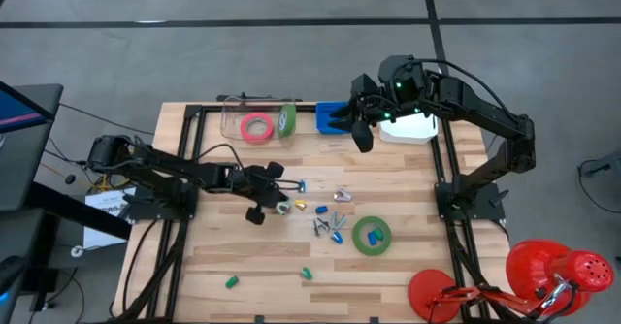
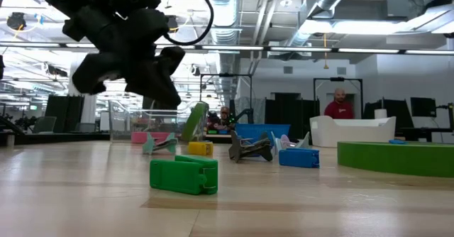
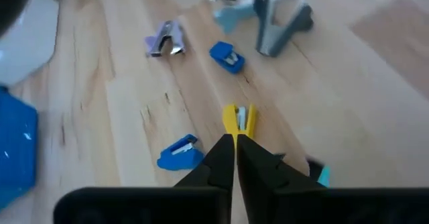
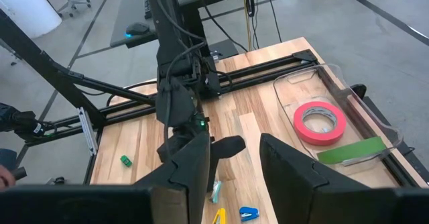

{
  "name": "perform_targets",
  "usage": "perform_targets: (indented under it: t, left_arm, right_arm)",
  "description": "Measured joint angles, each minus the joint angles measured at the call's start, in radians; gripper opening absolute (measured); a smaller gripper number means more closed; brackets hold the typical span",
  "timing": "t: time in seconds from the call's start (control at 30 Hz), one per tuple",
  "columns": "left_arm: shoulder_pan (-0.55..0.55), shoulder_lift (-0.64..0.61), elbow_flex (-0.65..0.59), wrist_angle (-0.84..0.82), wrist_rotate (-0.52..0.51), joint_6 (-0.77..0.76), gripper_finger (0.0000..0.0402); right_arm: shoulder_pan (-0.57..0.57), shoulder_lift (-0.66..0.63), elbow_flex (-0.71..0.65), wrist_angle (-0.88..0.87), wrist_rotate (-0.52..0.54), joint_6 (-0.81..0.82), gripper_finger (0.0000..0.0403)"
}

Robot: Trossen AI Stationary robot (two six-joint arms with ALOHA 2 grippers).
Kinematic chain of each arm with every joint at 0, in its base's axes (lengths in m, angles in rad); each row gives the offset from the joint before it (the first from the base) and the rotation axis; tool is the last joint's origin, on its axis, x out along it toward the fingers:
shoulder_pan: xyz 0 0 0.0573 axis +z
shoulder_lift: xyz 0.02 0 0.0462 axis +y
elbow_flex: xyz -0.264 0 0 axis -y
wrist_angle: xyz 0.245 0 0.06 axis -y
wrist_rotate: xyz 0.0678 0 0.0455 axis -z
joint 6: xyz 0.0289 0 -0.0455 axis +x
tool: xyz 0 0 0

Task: Pick and place Stapler, Stapler remover, tape
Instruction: Put the light blue staple remover into the white bin

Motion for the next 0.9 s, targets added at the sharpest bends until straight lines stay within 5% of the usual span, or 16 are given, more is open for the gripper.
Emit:
perform_targets:
  t: [0.53,0.9]
  left_arm:
    - [0.093,0.000,0.041,-0.022,0.187,-0.192,0.0177]
    - [0.093,0.087,0.040,-0.035,0.211,-0.192,0.0175]
  right_arm:
    - [0.000,0.000,0.000,0.000,0.000,0.000,0.0124]
    - [0.000,0.000,0.000,0.000,0.000,0.000,0.0124]
